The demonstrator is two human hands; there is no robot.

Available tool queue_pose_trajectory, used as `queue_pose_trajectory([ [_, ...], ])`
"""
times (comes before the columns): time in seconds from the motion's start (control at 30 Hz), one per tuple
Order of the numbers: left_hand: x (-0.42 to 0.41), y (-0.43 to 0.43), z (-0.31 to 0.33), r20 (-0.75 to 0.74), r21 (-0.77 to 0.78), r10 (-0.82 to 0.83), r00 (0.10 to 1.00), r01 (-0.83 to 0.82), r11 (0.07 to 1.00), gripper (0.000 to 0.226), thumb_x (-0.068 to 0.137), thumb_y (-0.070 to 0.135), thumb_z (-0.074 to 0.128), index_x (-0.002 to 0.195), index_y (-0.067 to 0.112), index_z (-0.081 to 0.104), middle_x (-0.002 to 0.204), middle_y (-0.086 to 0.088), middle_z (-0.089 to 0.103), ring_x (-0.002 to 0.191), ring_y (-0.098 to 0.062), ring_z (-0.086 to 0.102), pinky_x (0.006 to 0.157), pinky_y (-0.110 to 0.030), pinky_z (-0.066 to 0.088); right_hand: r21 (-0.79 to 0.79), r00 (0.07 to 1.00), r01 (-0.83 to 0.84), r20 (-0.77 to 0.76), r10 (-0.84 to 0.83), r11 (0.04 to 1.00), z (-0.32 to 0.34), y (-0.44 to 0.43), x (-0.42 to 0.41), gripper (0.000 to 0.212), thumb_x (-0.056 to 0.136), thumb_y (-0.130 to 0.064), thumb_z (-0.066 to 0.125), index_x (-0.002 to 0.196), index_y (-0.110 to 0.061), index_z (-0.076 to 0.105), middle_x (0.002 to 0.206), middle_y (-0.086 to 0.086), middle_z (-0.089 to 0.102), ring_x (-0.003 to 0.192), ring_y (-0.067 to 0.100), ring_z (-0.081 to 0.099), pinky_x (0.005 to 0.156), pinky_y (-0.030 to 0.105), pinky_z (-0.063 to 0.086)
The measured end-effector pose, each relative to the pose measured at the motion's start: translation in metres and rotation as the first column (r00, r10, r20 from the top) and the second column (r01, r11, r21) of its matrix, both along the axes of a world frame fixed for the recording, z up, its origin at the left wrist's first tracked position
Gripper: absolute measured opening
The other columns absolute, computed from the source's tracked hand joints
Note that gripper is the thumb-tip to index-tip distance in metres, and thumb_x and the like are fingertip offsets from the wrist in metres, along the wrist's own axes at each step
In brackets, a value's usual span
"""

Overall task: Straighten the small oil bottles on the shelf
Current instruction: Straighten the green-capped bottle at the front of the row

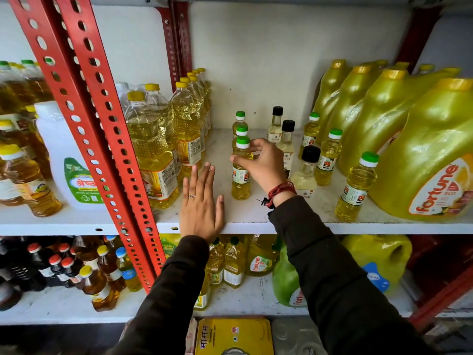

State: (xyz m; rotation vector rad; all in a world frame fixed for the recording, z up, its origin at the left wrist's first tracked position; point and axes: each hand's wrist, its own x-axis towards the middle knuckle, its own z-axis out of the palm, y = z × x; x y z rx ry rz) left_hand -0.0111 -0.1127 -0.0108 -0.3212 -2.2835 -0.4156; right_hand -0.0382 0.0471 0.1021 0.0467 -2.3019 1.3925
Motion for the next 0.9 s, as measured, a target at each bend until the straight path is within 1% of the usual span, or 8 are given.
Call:
queue_pose_trajectory([
  [0.17, 0.000, -0.001, 0.000, -0.007, 0.007, 0.005, 1.000, -0.005, 1.000, 0.068, 0.102, 0.036, 0.031, 0.163, 0.008, 0.020, 0.172, -0.009, 0.016, 0.160, -0.023, -0.001, 0.130, -0.039, -0.007, 0.081, 0.999, 0.045, 0.002, -0.045, 0.996, -0.001, -0.003, -0.003, 0.060, 0.067, -0.049, 0.087, 0.110, -0.014, 0.066, 0.114, 0.007, 0.067, 0.107, 0.022, 0.063, 0.095, 0.039, 0.053],
  [0.23, 0.000, -0.001, 0.000, -0.006, -0.002, 0.011, 1.000, -0.011, 1.000, 0.069, 0.102, 0.037, 0.030, 0.163, 0.008, 0.020, 0.172, -0.009, 0.015, 0.160, -0.024, -0.002, 0.130, -0.040, -0.006, 0.071, 0.999, 0.033, -0.003, -0.033, 0.997, -0.002, -0.003, -0.002, 0.061, 0.068, -0.051, 0.084, 0.114, -0.015, 0.065, 0.117, 0.007, 0.065, 0.111, 0.022, 0.061, 0.097, 0.039, 0.052],
  [0.33, 0.000, -0.001, 0.000, -0.004, -0.015, 0.026, 1.000, -0.026, 1.000, 0.069, 0.102, 0.037, 0.029, 0.164, 0.009, 0.018, 0.172, -0.008, 0.013, 0.160, -0.023, -0.002, 0.130, -0.038, -0.008, -0.003, 1.000, -0.009, 0.008, 0.009, 1.000, -0.004, 0.000, 0.001, 0.057, 0.073, -0.045, 0.083, 0.119, -0.017, 0.066, 0.119, 0.001, 0.069, 0.110, 0.018, 0.065, 0.096, 0.031, 0.051],
  [0.5, 0.000, -0.001, -0.001, -0.002, -0.020, 0.035, 0.999, -0.035, 0.999, 0.069, 0.102, 0.037, 0.030, 0.164, 0.009, 0.017, 0.173, -0.008, 0.013, 0.160, -0.023, -0.003, 0.130, -0.037, -0.009, -0.053, 0.999, -0.030, 0.033, 0.032, 0.998, -0.008, 0.002, 0.002, 0.043, 0.075, -0.025, 0.084, 0.114, -0.013, 0.070, 0.105, 0.000, 0.072, 0.101, 0.014, 0.068, 0.083, 0.019, 0.047],
  [0.67, 0.000, -0.001, -0.001, -0.005, -0.013, 0.035, 0.999, -0.035, 0.999, 0.069, 0.102, 0.037, 0.030, 0.164, 0.009, 0.018, 0.172, -0.008, 0.014, 0.160, -0.023, -0.003, 0.130, -0.037, -0.009, -0.047, 0.995, -0.092, 0.021, 0.093, 0.995, -0.005, 0.005, 0.011, 0.043, 0.075, -0.023, 0.085, 0.113, -0.010, 0.071, 0.098, -0.002, 0.068, 0.096, 0.016, 0.069, 0.091, 0.028, 0.054],
  [0.8, 0.001, 0.000, -0.002, -0.007, -0.005, 0.030, 1.000, -0.030, 1.000, 0.069, 0.102, 0.036, 0.031, 0.163, 0.008, 0.019, 0.172, -0.009, 0.015, 0.160, -0.024, -0.002, 0.130, -0.037, -0.008, -0.026, 0.994, -0.107, 0.018, 0.108, 0.994, -0.007, 0.004, 0.031, 0.043, 0.074, -0.028, 0.086, 0.112, -0.013, 0.072, 0.097, -0.006, 0.068, 0.087, 0.006, 0.065, 0.070, 0.006, 0.044],
  [0.87, 0.001, -0.001, -0.002, -0.011, -0.008, 0.032, 0.999, -0.033, 0.999, 0.069, 0.101, 0.036, 0.031, 0.164, 0.009, 0.019, 0.172, -0.008, 0.014, 0.160, -0.024, -0.003, 0.130, -0.038, -0.008, -0.027, 0.993, -0.114, 0.008, 0.114, 0.993, -0.008, 0.004, 0.043, 0.044, 0.074, -0.029, 0.086, 0.113, -0.014, 0.072, 0.097, -0.007, 0.069, 0.084, 0.002, 0.065, 0.067, 0.003, 0.045],
  [0.9, 0.001, -0.001, -0.001, -0.013, -0.008, 0.032, 0.999, -0.033, 0.999, 0.069, 0.101, 0.036, 0.031, 0.164, 0.009, 0.019, 0.172, -0.008, 0.014, 0.160, -0.023, -0.004, 0.130, -0.038, -0.008, -0.026, 0.993, -0.119, 0.000, 0.119, 0.993, -0.009, 0.004, 0.049, 0.044, 0.074, -0.029, 0.086, 0.113, -0.015, 0.072, 0.098, -0.006, 0.071, 0.085, 0.002, 0.066, 0.071, 0.005, 0.047],
])
